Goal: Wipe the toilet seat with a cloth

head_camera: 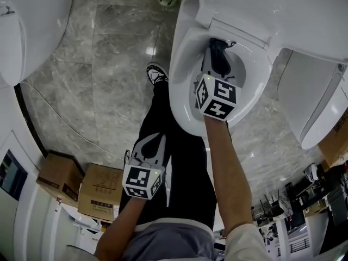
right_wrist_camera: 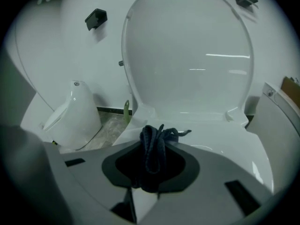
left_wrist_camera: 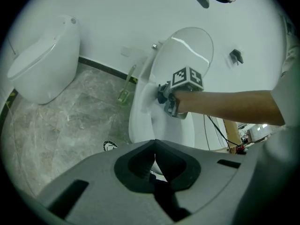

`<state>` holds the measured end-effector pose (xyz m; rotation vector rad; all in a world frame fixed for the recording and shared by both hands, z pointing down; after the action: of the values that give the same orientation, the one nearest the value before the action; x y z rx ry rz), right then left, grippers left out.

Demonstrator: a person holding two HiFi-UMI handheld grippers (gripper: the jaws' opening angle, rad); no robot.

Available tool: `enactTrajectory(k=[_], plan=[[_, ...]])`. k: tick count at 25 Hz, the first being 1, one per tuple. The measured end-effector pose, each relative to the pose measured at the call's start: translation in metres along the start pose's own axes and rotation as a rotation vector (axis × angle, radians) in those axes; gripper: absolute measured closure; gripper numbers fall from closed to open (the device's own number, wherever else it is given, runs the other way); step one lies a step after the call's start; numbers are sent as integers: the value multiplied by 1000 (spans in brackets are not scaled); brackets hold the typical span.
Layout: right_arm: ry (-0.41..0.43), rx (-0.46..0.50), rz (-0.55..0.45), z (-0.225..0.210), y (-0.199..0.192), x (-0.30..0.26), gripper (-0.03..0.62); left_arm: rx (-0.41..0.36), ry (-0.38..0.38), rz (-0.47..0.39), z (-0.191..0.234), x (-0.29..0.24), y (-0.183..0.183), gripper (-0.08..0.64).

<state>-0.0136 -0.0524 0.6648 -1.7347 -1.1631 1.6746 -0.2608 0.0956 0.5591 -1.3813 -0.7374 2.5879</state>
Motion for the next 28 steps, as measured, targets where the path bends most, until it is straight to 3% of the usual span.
enactTrajectory(k=[13,19,23,28], plan=[[262,214,19,27,-11,15,515,7,0,10,-3,4,-7,551],[369,268,28,38,-19,25,515,70,39,-10,2,6,-9,551],[457,373,32,44,-23,33,515,32,112,-23,2,10,-9,551],[558,467,43,53,-34,47,515,48,126,-35,3,13,-15,551]])
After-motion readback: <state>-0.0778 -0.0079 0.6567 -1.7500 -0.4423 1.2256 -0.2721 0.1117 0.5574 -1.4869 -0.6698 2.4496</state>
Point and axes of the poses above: the fingertips, and each gripper's own axes: x backward along the fingers, z to its left, y out of its top, the point moved 9 cm from there along x, backward along the fingers, and after that the axes turned 14 degrees about -z, right-handed, at the moved point
